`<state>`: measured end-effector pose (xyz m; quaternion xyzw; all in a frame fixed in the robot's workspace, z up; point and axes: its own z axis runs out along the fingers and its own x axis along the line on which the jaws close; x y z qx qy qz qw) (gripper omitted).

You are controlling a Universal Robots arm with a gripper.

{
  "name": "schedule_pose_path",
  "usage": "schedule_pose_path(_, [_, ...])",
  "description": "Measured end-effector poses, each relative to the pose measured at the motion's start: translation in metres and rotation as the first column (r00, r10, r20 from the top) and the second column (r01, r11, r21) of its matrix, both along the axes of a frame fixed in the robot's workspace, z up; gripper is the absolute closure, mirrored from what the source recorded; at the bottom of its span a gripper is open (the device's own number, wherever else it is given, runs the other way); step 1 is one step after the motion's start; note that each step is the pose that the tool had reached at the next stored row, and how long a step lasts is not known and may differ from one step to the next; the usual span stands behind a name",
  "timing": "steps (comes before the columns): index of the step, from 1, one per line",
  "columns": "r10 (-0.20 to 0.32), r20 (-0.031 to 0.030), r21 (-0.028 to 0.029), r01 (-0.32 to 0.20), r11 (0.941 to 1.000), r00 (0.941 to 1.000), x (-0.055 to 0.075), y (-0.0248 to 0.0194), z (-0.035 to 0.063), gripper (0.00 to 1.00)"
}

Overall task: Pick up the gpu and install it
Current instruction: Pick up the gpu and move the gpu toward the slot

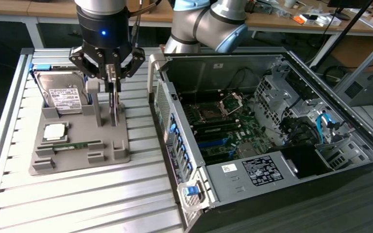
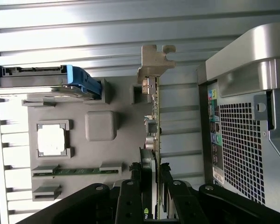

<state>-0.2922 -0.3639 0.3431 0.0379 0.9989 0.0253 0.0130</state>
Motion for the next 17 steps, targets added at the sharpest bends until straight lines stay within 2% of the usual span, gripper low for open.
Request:
schedule_pose_path(7, [0.000,-0.0001,0.0012,0.000,1.0000,1.0000,0.0001,0.0000,0.0027,0.73])
schedule_pose_path(17, [0.000,-0.0001,0.0079,0.000,1.0000,1.0000,0.0000,0.0000,0.0052,0.73])
